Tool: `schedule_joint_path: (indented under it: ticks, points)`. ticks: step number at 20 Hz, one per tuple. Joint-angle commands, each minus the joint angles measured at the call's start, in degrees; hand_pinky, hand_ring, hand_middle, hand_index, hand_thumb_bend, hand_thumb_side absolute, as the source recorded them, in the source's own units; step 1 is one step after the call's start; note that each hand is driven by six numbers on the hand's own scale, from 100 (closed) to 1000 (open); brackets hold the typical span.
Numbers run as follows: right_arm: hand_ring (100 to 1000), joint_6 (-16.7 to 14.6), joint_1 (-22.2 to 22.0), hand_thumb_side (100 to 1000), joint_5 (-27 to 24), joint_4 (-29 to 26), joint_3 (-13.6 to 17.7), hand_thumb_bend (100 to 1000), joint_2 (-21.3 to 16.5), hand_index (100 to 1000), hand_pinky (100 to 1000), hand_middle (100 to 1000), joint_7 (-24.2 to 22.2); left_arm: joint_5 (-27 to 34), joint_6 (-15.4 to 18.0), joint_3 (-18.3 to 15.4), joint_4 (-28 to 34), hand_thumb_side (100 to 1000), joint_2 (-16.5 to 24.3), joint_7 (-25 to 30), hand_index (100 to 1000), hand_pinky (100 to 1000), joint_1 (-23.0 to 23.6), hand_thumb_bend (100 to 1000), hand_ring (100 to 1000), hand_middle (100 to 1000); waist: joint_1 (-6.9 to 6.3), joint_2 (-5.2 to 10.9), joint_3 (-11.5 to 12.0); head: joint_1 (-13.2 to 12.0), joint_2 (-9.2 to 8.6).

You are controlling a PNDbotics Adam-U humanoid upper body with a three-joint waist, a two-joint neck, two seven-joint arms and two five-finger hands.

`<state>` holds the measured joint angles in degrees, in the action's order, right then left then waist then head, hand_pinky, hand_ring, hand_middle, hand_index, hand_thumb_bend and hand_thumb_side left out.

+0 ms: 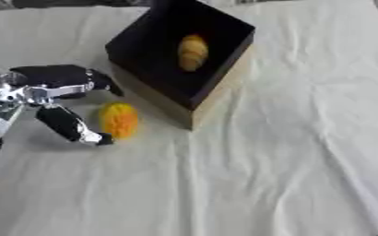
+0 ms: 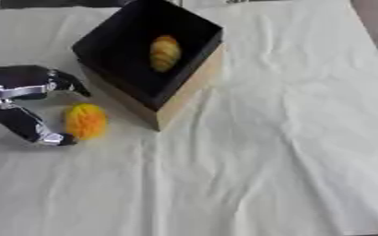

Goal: Pick up objects on the table and place them in the box.

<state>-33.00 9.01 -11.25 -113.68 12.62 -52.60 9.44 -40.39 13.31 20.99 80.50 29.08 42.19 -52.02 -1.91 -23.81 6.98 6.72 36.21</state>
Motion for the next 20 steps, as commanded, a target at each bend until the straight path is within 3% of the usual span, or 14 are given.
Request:
schedule_joint_path:
  ticks: [1,3,4,11,16,19,20]
  points:
    - [863,0.01,0.17,100,-0.58,-0.91,0.46,100,-0.80,850,927,616,-0.29,-0.93,0.51,-0.05,0.00,427,0.32,-0.16,913,910,-0.65,519,901,818,0.32,1.62,-0.07,-0.37,-0.18]
    - [863,0.10,0.08,100,-0.58,-0.91,0.52,100,-0.61,850,928,615,-0.31,-1.15,0.82,0.09,-0.21,346,0.21,-0.05,905,899,-0.51,485,891,807,0.35,1.59,-0.09,-0.37,-0.12]
    - [863,0.18,0.03,100,-0.60,-0.91,0.52,100,-0.52,850,929,614,-0.31,-1.17,0.73,0.10,-0.33,264,0.16,-0.10,895,888,-0.43,439,880,794,0.36,1.58,-0.10,-0.36,-0.10]
    - [864,0.72,-0.31,100,-0.64,-0.91,0.62,100,0.04,849,931,612,-0.47,-1.13,-0.74,0.25,-0.12,258,-0.25,-2.63,847,845,-0.22,331,830,742,0.45,1.56,-0.18,-0.26,-0.22]
    - [865,1.35,-0.79,100,-0.47,-0.91,0.83,100,0.58,849,934,609,-0.39,-0.54,-1.85,0.37,-0.04,327,-0.75,-4.64,799,829,-0.11,251,808,703,0.53,1.53,-0.22,-0.22,-0.24]
    - [865,1.62,-0.87,102,-0.66,-0.91,0.88,100,0.80,849,935,609,-0.44,-0.88,-2.56,0.41,0.29,293,-0.93,-6.09,747,812,-0.13,228,781,663,0.54,1.52,-0.21,-0.19,-0.25]
    - [865,1.66,-0.89,104,-0.72,-0.91,0.90,100,0.84,849,935,609,-0.47,-1.20,-2.62,0.48,0.34,210,-0.97,-6.56,704,801,-0.12,204,766,637,0.55,1.52,-0.22,-0.19,-0.24]
